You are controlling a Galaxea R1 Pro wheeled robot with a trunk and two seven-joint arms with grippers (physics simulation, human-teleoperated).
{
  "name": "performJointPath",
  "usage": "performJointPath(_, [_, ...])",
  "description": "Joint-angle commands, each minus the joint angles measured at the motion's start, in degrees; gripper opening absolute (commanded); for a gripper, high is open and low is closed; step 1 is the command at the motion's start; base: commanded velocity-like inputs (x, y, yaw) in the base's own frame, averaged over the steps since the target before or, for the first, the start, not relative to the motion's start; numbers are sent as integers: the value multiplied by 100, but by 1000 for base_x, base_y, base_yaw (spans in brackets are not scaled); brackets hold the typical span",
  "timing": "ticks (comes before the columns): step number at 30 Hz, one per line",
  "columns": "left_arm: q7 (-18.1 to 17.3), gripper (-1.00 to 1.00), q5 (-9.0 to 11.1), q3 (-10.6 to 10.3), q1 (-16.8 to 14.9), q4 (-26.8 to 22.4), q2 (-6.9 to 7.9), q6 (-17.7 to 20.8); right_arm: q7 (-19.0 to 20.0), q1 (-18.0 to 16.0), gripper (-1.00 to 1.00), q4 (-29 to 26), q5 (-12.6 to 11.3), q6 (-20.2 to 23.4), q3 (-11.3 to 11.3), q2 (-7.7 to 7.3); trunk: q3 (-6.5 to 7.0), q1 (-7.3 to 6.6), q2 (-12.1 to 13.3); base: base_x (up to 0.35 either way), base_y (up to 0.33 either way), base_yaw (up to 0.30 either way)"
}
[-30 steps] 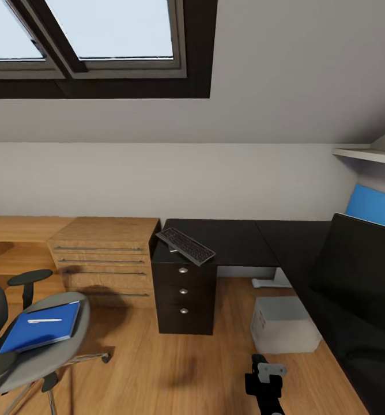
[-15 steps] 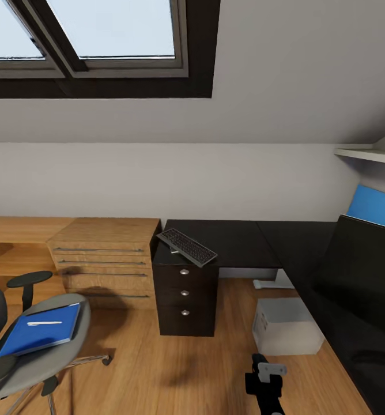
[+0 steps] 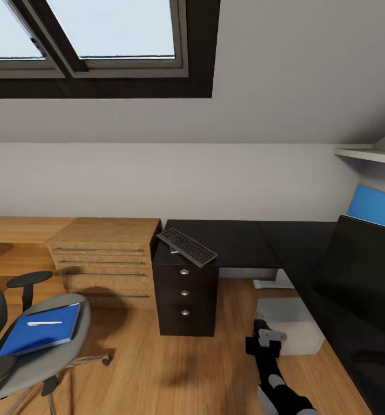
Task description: In the bedroom, organize the workspace by keeping the computer under the desk, ensuring the monitor is on the desk, placing the keyboard on the desk next to the monitor, placing the mouse on the desk next to the keyboard, moving the folder from the swivel chair onto the desk next to the mouse, stacking the notebook on top of the folder with the pen on top of the notebook, and positioning the swivel chair next to the desk.
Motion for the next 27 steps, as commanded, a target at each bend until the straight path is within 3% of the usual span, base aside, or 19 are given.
performJointPath(1, [25,100,48,-45,-4,3,1,-19,-7,-3,-100,-534,15,689,-24,5,-7,0,-4,0,0,0])
performJointPath(5, [25,100,45,-45,-4,2,1,-19,28,-4,-100,-1499,-2,2140,-30,9,-7,0,-4,52,0,0])
performJointPath(7, [19,100,41,-42,-4,3,-10,-15,-5,-4,-100,-1711,45,2312,2,21,-7,0,-4,241,0,0])
performJointPath(14, [16,100,40,-44,-4,3,-17,-3,-119,-2,-100,-2011,56,2158,0,-45,-7,0,-4,316,0,0])
performJointPath(18, [16,100,40,-42,-4,6,-21,-5,-160,57,-100,-2415,56,2435,0,-59,-7,0,-4,323,0,0])
performJointPath(22, [16,100,40,-40,-4,6,-24,-9,-175,537,-100,-3482,56,3128,0,-55,-7,0,-4,215,0,0])
performJointPath(24, [16,100,40,-38,-4,8,-25,-10,-167,999,-100,-4442,50,3831,4,-55,-7,0,-4,57,0,0])
performJointPath(27, [16,100,40,-37,-4,6,-25,-12,-157,1291,-100,-5047,31,4212,7,-54,-7,0,-4,21,0,0])
